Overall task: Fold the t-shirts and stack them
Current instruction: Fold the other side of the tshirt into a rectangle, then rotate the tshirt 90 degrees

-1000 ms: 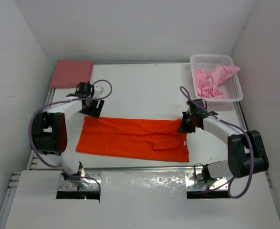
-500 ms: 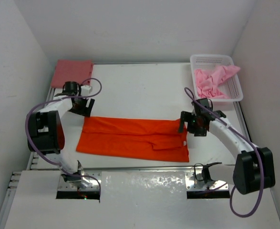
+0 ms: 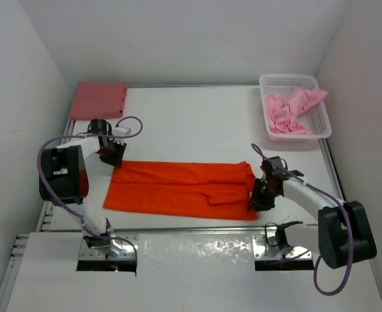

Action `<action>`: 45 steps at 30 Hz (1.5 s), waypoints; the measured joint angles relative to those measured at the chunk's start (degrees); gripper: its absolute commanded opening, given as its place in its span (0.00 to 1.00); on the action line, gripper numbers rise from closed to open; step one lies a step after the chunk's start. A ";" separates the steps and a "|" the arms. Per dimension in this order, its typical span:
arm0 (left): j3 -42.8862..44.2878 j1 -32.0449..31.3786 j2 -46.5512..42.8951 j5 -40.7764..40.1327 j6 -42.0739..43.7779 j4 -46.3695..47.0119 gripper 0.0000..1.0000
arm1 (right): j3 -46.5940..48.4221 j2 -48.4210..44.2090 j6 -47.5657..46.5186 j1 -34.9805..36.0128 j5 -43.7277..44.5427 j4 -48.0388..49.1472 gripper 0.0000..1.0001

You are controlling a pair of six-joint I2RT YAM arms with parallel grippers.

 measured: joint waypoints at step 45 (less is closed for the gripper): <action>-6.25 5.01 -9.53 12.00 9.57 -13.53 0.93 | 104.69 79.76 -5.35 -2.54 11.98 14.84 0.89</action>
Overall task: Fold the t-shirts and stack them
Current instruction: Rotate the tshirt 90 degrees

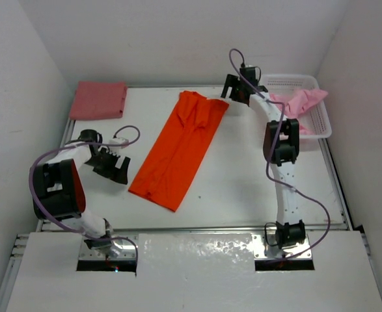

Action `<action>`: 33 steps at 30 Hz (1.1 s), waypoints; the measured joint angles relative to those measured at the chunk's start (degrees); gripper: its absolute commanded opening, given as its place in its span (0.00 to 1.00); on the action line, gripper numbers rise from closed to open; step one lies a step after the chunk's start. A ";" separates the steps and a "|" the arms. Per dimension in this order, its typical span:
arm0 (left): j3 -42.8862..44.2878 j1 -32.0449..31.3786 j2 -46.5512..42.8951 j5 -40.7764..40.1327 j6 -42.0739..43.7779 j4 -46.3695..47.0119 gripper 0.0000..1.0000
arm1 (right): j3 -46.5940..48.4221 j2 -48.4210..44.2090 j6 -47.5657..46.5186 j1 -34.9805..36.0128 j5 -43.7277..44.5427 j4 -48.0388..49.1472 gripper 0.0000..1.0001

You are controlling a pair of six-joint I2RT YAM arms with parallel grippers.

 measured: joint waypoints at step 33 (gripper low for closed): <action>-0.48 0.00 -7.52 -2.14 -14.05 13.68 0.93 | -89.09 -49.99 50.47 54.42 9.01 30.56 0.44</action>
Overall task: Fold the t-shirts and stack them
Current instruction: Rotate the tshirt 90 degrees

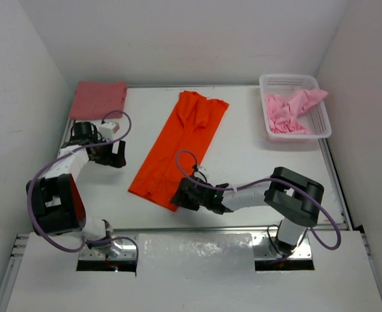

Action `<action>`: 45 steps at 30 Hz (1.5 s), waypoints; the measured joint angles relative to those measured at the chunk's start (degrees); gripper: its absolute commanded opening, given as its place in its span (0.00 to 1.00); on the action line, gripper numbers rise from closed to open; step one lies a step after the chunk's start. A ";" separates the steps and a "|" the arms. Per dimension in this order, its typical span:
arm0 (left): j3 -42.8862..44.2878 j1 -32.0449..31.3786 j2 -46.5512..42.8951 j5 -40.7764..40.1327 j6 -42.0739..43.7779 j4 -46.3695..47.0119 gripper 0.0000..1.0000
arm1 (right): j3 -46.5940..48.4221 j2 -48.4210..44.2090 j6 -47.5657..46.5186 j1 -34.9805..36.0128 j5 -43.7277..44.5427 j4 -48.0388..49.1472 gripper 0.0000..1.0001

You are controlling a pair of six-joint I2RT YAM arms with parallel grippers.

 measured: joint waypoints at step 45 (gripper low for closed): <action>-27.69 -52.28 -32.61 -1.16 80.21 -7.61 0.57 | -25.22 -35.50 -22.32 -16.87 -16.96 -16.17 0.53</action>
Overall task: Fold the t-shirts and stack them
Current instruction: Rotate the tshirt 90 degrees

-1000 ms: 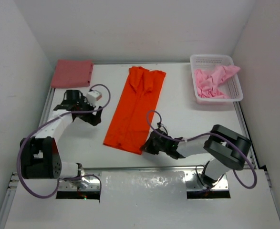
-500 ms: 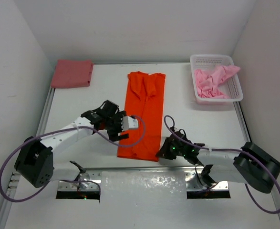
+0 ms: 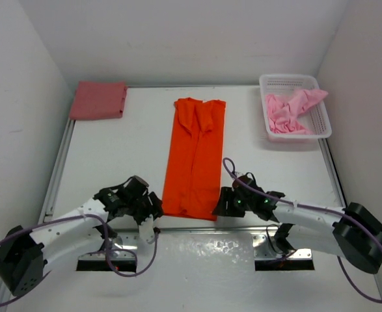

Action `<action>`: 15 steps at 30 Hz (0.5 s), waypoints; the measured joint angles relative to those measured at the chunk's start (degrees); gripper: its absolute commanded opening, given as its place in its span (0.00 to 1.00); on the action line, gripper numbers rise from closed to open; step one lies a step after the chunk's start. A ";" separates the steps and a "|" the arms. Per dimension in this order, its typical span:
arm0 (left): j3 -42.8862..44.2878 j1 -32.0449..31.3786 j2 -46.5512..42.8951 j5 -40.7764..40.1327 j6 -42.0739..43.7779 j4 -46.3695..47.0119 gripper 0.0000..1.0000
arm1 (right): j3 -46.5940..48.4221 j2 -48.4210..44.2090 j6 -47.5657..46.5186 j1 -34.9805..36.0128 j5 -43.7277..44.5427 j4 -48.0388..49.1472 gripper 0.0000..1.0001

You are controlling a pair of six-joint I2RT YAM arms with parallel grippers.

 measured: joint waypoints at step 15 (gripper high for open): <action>-3.78 -3.72 11.50 5.70 6.27 16.31 0.17 | 2.43 9.27 1.05 -0.09 -6.29 4.76 0.20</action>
